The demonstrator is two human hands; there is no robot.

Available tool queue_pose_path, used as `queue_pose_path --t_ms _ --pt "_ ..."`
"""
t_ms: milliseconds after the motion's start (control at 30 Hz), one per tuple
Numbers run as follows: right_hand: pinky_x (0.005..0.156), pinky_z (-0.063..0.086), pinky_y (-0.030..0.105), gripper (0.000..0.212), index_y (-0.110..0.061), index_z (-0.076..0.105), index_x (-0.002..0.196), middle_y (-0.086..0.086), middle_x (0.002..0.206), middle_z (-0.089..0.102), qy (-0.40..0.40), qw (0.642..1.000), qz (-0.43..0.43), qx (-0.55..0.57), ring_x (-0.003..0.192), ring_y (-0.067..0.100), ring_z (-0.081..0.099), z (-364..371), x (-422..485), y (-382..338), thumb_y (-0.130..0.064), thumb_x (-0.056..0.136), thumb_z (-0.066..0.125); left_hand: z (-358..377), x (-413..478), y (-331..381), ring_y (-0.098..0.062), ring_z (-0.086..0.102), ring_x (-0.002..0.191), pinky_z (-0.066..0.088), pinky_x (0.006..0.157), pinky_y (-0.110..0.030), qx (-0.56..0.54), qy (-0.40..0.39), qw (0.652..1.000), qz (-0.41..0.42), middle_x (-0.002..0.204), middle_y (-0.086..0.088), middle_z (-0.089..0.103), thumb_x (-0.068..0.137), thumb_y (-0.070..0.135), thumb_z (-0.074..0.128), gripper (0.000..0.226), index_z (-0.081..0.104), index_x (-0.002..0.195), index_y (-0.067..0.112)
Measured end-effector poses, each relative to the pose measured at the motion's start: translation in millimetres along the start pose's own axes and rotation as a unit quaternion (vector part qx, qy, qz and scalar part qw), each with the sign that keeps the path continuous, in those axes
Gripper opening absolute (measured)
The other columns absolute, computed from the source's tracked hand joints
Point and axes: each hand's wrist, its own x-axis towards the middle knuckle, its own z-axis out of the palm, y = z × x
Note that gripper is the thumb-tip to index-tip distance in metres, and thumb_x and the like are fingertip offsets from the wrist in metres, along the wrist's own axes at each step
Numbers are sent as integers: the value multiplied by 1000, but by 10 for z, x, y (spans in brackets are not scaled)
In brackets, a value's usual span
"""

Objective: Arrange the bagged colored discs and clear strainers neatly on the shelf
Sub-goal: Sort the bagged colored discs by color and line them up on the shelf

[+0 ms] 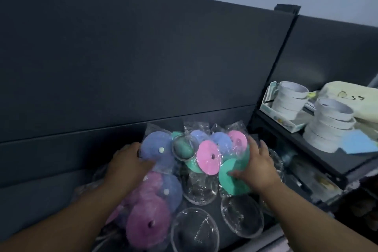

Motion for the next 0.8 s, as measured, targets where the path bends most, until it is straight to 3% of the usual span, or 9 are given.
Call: queue_pose_path --t_ms 100,233,333,400,467,533,667,733,800 --pt "106 39 43 126 -34 4 150 8 157 7 -50 998 -30 21 131 35 45 -19 155 86 -42 58 89 53 -62 151 -15 60 77 49 69 -30 0 18 999 -37 84 7 64 74 40 72 25 58 88 25" --pt "98 42 33 113 -31 21 148 10 142 33 -27 990 -110 89 119 29 53 -46 241 82 -28 59 90 68 -92 292 -10 59 68 42 57 -25 14 43 997 -57 83 7 65 75 32 70 19 57 89 27" --pt "84 41 22 90 -27 36 143 6 123 59 3 976 -163 143 106 24 58 -106 330 64 -19 67 84 85 -92 349 -17 66 55 53 55 -29 0 47 995 -89 76 4 68 73 29 69 17 60 86 26" --pt "73 42 24 70 -29 41 139 4 102 69 1 976 -163 141 92 24 63 -151 354 59 -20 78 75 98 -111 395 -19 66 50 57 53 -33 -17 55 993 -104 72 4 67 72 29 71 17 60 85 27" --pt "75 47 29 58 -32 46 133 -3 85 69 15 978 -171 116 86 25 65 -175 356 74 -21 82 69 129 -111 434 -23 67 61 54 60 -31 13 67 993 -95 71 4 64 74 30 72 19 56 82 24" --pt "88 47 36 48 -35 51 124 -10 75 64 49 976 -182 106 85 24 65 -186 362 98 -22 81 68 145 -105 502 -25 65 73 47 66 -29 42 91 992 -73 72 5 63 79 30 71 20 52 78 23" --pt "109 28 43 37 -33 54 114 -8 82 69 102 967 -199 123 91 21 63 -267 412 85 -26 82 69 106 -96 619 -18 63 77 44 69 -27 -37 149 987 -44 77 6 67 85 23 68 9 59 84 23" --pt "99 38 40 33 -31 55 112 -14 75 64 106 952 -218 189 84 21 63 -372 374 32 -24 83 70 80 -112 637 -18 64 77 48 73 -30 -84 174 980 -39 78 6 68 86 20 67 6 61 86 22" --pt "76 43 27 30 -32 53 110 -16 70 60 78 933 -220 275 74 12 62 -505 336 -37 -25 85 68 76 -156 665 -17 67 78 52 78 -34 -126 189 973 -33 80 6 70 87 18 65 5 61 88 21"
